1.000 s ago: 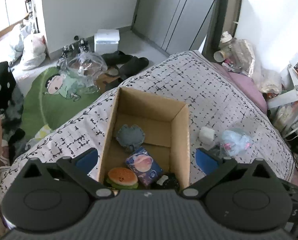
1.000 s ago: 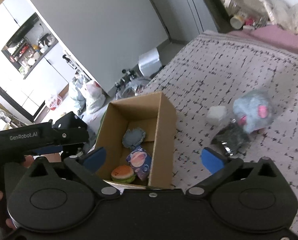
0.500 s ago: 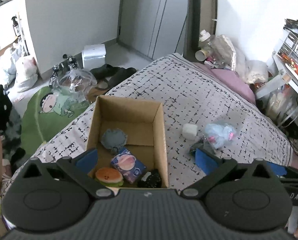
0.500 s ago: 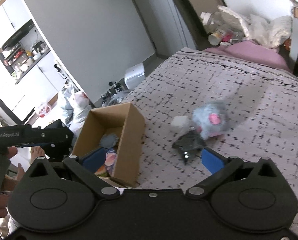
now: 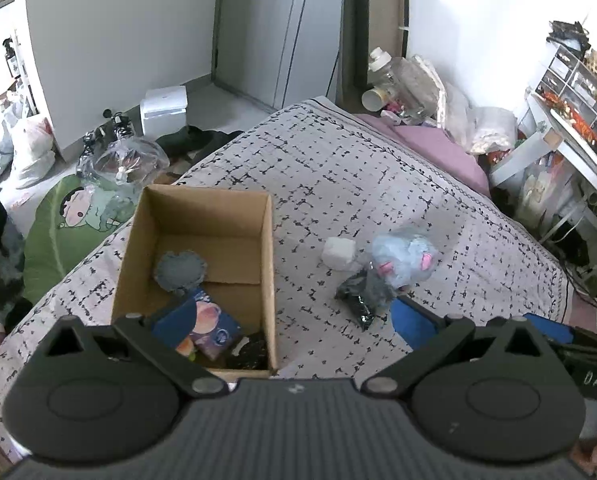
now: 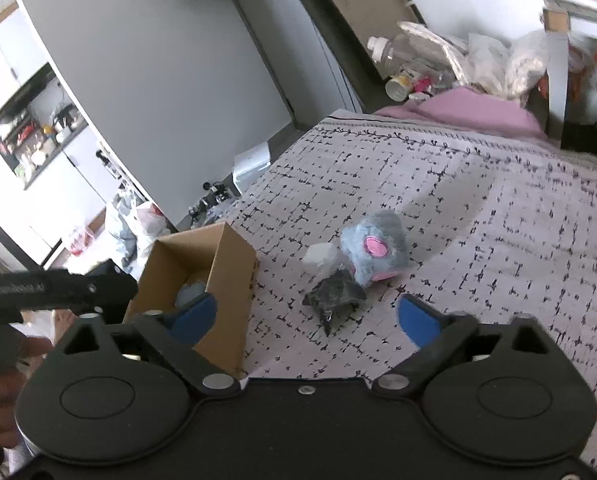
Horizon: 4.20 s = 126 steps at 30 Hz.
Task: Organize soft objects
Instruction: 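Withdraw both grippers and move the right gripper toward the grey mouse plush, then grasp the grey mouse plush with the right gripper and lift it, then carry the grey mouse plush over the box with the right gripper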
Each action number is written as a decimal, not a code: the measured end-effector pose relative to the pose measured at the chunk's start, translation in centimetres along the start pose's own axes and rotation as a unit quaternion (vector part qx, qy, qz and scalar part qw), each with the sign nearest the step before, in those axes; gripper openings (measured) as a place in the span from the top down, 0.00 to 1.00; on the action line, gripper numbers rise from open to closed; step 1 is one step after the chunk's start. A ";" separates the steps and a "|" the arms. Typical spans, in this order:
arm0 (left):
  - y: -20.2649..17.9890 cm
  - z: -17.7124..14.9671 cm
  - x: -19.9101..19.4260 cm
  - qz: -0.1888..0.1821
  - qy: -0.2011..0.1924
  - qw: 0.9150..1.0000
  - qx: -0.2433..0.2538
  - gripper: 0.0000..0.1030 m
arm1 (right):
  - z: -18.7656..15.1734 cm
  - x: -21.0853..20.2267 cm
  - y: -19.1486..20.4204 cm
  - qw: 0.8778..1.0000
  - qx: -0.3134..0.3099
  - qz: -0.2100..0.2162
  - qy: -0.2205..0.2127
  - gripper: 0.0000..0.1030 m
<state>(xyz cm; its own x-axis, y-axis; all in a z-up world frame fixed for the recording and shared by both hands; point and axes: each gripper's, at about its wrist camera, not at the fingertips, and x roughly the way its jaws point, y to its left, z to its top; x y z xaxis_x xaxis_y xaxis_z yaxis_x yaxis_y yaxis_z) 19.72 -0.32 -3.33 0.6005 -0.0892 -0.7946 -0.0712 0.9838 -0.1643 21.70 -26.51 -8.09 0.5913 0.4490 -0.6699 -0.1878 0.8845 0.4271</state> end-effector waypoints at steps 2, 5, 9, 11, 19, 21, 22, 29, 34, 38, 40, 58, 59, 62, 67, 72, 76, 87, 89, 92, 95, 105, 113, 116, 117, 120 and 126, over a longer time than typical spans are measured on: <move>-0.4 0.1 0.3 -0.004 0.000 1.000 -0.002 0.00 | 0.2 0.2 -0.8 1.000 0.014 0.009 0.004 0.27; -0.7 0.3 0.8 -0.016 0.003 1.000 -0.017 0.01 | 0.5 0.8 -1.4 1.000 0.014 0.009 0.007 0.41; -1.5 0.7 1.8 -0.010 0.005 1.000 -0.018 0.03 | 1.1 1.6 -2.3 1.000 0.020 0.013 0.009 0.49; -1.8 0.9 2.4 -0.014 0.006 1.000 -0.021 0.03 | 1.5 2.2 -2.6 1.000 0.023 0.012 0.007 0.49; -2.9 1.9 4.8 -0.016 0.013 0.999 -0.027 0.12 | 3.2 5.1 -3.5 0.999 0.030 0.017 0.020 0.51; -3.2 2.2 5.6 -0.015 0.017 0.999 -0.028 0.15 | 3.5 6.2 -3.7 0.999 0.026 0.016 0.029 0.56; -3.4 2.4 6.0 -0.014 0.017 0.999 -0.029 0.17 | 3.7 6.8 -3.8 0.999 0.024 0.014 0.035 0.61; -4.0 3.4 8.9 -0.009 0.031 0.999 -0.030 0.27 | 3.7 10.8 -4.9 0.997 0.030 0.012 0.070 0.68; -4.4 3.7 10.7 -0.006 0.043 0.999 -0.029 0.32 | 3.4 12.4 -5.2 0.996 0.037 0.008 0.083 0.67; -4.7 4.0 12.0 -0.006 0.049 0.998 -0.030 0.35 | 3.5 13.3 -5.4 0.997 0.024 -0.012 0.079 0.67; -4.9 4.2 12.7 -0.006 0.050 0.998 -0.030 0.37 | 3.7 13.5 -5.7 0.997 0.021 -0.016 0.074 0.67; -10.3 5.3 19.6 -0.058 0.081 0.995 -0.008 0.59 | 5.5 13.6 -11.9 0.995 0.079 -0.038 0.051 0.87; -10.7 5.3 20.0 -0.065 0.085 0.994 -0.008 0.61 | 5.4 13.6 -12.2 0.994 0.084 -0.038 0.052 0.87; -11.5 5.0 21.0 -0.077 0.091 0.993 -0.008 0.64 | 5.4 13.5 -13.0 0.993 0.096 -0.032 0.053 0.87; -12.2 4.8 22.7 -0.087 0.104 0.991 -0.018 0.71 | 5.4 13.2 -13.8 0.991 0.121 -0.019 0.055 0.82; -12.1 5.1 23.3 -0.099 0.106 0.988 -0.044 0.71 | 5.9 13.0 -14.2 0.986 0.158 0.003 0.046 0.68; -11.9 5.3 23.8 -0.105 0.110 0.986 -0.071 0.71 | 6.2 14.2 -14.4 0.982 0.181 -0.015 0.057 0.66; -11.9 4.6 23.4 -0.120 0.117 0.981 -0.102 0.79 | 5.8 14.0 -14.2 0.977 0.198 -0.039 0.071 0.83; -11.6 4.4 22.7 -0.125 0.118 0.979 -0.109 0.80 | 5.7 13.3 -14.0 0.977 0.200 -0.038 0.066 0.83; -11.3 4.0 21.3 -0.129 0.113 0.979 -0.111 0.80 | 5.2 12.0 -13.4 0.977 0.202 -0.029 0.059 0.84; -11.0 3.3 20.1 -0.131 0.115 0.979 -0.110 0.80 | 4.5 11.0 -12.8 0.976 0.208 -0.027 0.058 0.84; -10.1 2.4 15.8 -0.125 0.098 0.983 -0.094 0.80 | 3.6 8.3 -10.0 0.979 0.198 -0.015 0.045 0.85; -8.8 2.5 12.2 -0.125 0.082 0.986 -0.077 0.80 | 3.2 6.0 -7.3 0.981 0.190 0.003 0.030 0.85; -8.2 2.4 11.1 -0.129 0.074 0.986 -0.074 0.80 | 3.4 5.3 -6.4 0.982 0.187 0.007 0.025 0.86; -8.0 2.5 10.8 -0.129 0.072 0.986 -0.075 0.80 | 3.4 5.2 -6.1 0.982 0.186 0.009 0.023 0.86; -7.2 2.6 10.1 -0.133 0.066 0.986 -0.080 0.80 | 3.5 4.8 -5.0 0.984 0.179 0.011 0.019 0.86; -5.3 2.7 8.3 -0.129 0.053 0.987 -0.084 0.80 | 3.6 4.7 -2.4 0.986 0.163 0.016 0.017 0.86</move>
<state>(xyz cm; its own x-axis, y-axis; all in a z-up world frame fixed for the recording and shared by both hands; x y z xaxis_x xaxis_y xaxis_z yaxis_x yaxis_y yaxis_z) 27.23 -5.90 -7.53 0.5292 -0.3581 -0.7693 -0.0639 0.8872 -0.4569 27.76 -27.00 -10.07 0.5607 0.4844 -0.6715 0.0604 0.7849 0.6166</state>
